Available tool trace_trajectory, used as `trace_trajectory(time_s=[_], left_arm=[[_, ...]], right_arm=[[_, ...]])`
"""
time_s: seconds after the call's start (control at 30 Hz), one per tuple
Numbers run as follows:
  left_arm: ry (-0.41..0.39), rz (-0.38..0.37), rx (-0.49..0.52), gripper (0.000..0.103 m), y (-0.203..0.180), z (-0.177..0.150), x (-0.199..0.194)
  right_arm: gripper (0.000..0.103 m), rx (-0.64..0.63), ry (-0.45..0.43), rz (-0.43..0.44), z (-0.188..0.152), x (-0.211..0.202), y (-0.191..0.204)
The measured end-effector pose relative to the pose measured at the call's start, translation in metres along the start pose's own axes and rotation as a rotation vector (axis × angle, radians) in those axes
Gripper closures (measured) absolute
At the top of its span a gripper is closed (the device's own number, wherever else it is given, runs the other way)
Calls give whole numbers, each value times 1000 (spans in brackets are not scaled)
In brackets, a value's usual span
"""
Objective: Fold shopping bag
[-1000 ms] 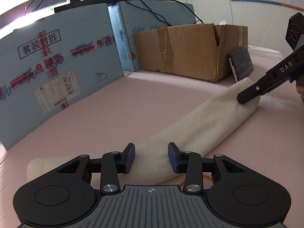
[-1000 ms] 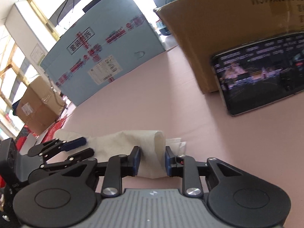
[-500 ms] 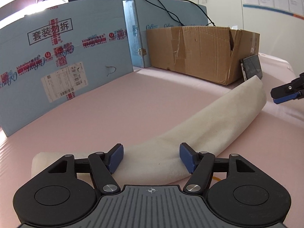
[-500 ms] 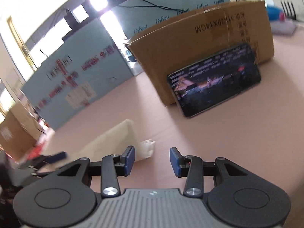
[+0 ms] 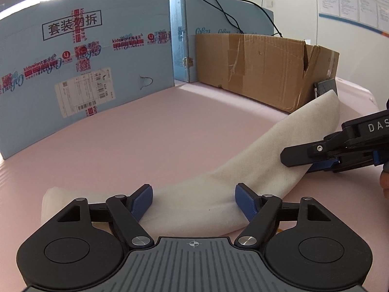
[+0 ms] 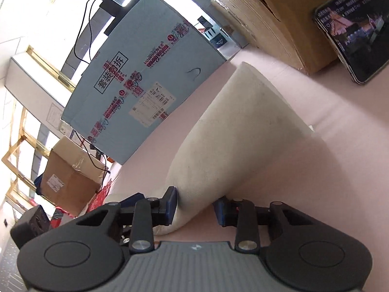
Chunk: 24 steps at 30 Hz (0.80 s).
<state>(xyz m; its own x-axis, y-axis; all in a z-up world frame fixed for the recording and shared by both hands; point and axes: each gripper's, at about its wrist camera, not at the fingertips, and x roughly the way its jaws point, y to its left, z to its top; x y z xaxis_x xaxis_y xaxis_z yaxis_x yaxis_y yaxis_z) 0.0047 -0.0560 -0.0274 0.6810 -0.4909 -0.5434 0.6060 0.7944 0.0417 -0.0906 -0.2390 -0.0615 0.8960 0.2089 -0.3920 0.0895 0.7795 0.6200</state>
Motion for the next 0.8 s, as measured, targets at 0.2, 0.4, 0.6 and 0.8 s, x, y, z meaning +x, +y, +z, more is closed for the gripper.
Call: trace_trajectory(time_s=[0.2, 0.4, 0.6, 0.8], left_arm=[[3, -5, -11, 26, 2, 0, 0], [5, -9, -21, 25, 3, 0, 1], [5, -14, -28, 25, 5, 0, 1], [6, -18, -30, 24, 6, 0, 2]], right_arm=[[74, -172, -69, -150, -11, 9, 29], [83, -485, -128, -269, -30, 15, 67], [78, -576, -141, -227, -30, 12, 82], [56, -161, 19, -91, 1, 11, 32]])
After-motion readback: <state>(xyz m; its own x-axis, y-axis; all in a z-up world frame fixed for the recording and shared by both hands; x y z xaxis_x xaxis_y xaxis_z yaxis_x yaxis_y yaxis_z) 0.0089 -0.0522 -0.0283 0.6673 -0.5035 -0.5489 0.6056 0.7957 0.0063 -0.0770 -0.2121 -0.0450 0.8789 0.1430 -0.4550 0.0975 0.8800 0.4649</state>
